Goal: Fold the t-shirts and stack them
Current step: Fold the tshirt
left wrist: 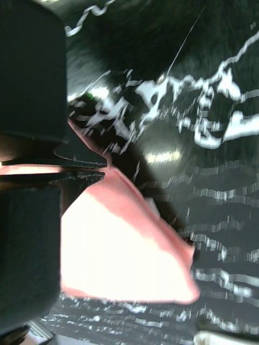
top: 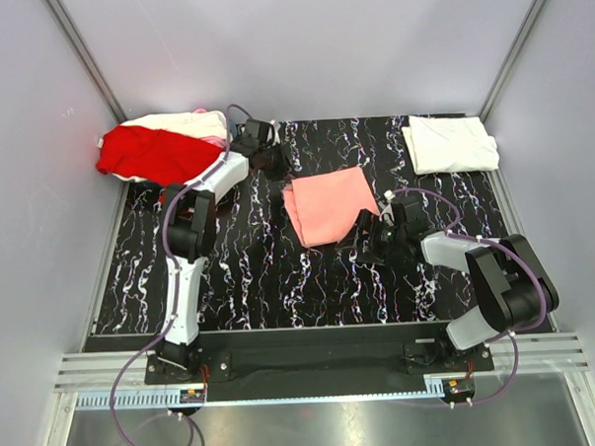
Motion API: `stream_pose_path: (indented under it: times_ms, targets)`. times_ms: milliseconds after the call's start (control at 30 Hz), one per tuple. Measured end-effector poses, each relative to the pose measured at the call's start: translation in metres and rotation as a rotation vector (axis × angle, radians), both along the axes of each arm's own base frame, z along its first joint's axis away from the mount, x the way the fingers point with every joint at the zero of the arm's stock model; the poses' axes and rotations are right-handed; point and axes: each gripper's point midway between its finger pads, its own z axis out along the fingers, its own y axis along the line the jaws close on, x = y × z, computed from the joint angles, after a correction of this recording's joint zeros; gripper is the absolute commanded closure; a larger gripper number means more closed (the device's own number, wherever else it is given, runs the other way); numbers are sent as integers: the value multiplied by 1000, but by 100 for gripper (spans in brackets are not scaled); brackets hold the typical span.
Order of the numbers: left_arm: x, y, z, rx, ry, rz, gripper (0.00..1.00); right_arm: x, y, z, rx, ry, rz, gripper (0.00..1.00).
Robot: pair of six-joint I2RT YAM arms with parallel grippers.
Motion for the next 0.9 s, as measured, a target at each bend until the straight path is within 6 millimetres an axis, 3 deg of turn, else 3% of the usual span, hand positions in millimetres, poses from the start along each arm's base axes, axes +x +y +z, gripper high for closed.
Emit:
stream_pose_path:
  times_ms: [300, 467, 567, 733, 800, 900]
  targets:
    - [-16, 2, 90, 5, -142, -5, 100, 2, -1, -1, -5, 5, -17, 0]
    - [-24, 12, 115, 37, -185, 4, 100, 3, -2, -1, -8, 5, -27, 0]
    - [-35, 22, 107, 71, -172, 22, 99, 4, -2, -1, -9, 4, -29, 0]
    - [-55, 49, 59, 168, -73, 74, 100, 4, -2, -1, -10, 6, -30, 0]
    - [-57, 67, 38, 212, -28, 114, 66, 4, -2, -1, -11, 8, -30, 0]
    - [-59, 95, 14, 264, 23, 173, 49, 4, -2, -1, -11, 8, -30, 0]
